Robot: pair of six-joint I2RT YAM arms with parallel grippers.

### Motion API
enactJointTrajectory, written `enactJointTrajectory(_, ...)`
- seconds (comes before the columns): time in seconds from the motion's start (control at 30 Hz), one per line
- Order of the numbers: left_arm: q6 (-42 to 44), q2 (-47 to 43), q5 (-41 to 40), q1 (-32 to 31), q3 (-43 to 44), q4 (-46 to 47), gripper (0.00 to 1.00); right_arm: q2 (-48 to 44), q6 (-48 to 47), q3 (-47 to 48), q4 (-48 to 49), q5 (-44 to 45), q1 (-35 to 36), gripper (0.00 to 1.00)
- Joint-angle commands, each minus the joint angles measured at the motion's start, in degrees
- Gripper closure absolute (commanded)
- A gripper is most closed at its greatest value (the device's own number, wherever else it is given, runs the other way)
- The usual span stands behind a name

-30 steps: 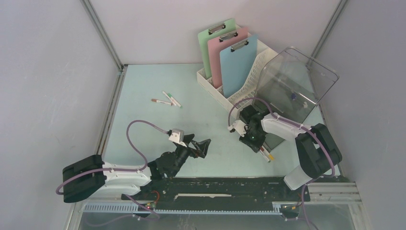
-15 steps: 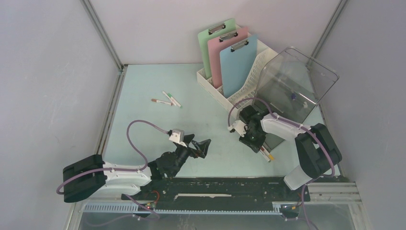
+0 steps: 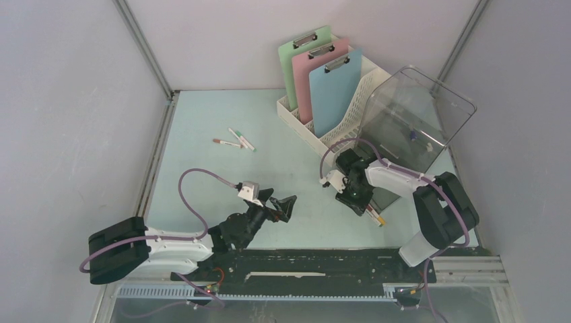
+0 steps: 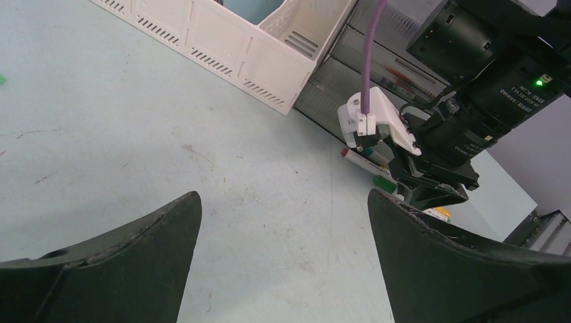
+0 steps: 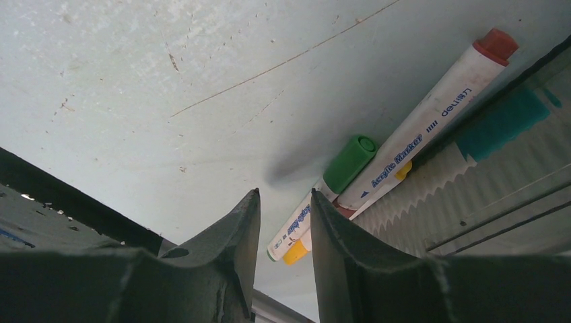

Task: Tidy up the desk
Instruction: Pick up the stationery from the center of the board.

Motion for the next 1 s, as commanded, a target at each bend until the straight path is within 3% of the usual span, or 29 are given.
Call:
enactJointTrajectory(0.0, -0.3, 0.2, -1.2, 0.0, 1.3, 1.6, 0.00, -0.8, 0.6, 0.0, -0.2, 0.7, 0.3, 0.59)
enactJointTrajectory(0.97, -0.6, 1.2, -1.2, 0.0, 1.6, 1.6, 0.00, -0.5, 0.8, 0.1, -0.5, 1.3, -0.8, 0.57)
